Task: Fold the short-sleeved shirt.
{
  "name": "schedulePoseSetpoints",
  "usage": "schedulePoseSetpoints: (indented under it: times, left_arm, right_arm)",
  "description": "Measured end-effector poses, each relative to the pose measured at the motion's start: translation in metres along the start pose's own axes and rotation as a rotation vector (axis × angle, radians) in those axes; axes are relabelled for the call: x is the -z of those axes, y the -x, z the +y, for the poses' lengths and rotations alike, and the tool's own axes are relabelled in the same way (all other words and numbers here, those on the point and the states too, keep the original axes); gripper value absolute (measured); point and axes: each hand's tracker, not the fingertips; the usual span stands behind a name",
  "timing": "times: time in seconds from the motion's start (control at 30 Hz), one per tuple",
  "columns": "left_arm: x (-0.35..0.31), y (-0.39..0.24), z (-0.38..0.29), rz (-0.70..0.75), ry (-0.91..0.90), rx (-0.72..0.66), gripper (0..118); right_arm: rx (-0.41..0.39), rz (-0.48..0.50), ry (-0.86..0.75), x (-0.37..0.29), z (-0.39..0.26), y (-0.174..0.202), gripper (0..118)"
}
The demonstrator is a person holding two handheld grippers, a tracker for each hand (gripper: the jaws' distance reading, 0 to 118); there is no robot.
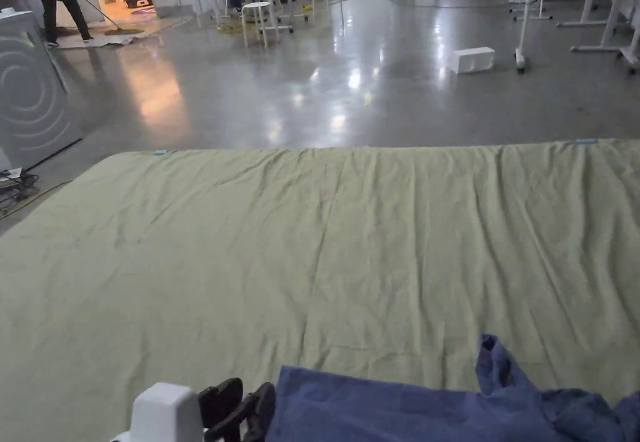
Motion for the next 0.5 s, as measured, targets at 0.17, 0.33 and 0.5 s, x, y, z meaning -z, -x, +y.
schedulePoseSetpoints:
  times: [0.17, 0.33, 0.5]
  left_arm:
    - [0.117, 0.034, -0.019, -0.020, 0.180, -0.176, 85]
    - [0.215, 0.036, -0.032, 0.097, 0.398, -0.065, 85]
    - [0.238, 0.037, -0.037, 0.103, 0.461, -0.008, 62]
  right_arm:
    - [-0.003, -0.034, 0.072, 0.013, -0.011, -0.019, 0]
    - [0.016, -0.065, 0.146, 0.017, -0.027, -0.032, 0]
    - [0.037, -0.112, 0.198, 0.009, -0.044, -0.042, 0]
